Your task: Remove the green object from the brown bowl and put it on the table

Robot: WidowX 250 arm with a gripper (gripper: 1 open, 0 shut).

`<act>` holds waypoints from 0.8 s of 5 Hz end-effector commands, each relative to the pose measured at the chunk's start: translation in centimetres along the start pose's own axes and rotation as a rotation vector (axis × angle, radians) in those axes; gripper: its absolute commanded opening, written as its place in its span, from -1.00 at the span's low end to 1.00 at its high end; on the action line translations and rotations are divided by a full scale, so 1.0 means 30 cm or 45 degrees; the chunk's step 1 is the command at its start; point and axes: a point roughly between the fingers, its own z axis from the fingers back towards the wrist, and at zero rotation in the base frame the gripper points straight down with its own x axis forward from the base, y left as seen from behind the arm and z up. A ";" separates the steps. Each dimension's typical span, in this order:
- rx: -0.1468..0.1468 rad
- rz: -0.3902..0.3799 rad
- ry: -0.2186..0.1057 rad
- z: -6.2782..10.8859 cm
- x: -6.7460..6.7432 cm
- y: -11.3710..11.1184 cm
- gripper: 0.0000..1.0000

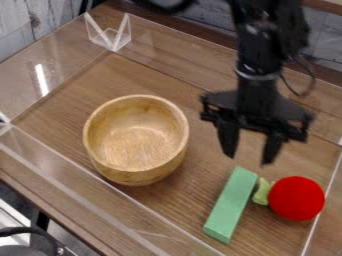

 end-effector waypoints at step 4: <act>-0.004 0.018 -0.055 0.059 0.067 0.067 -1.00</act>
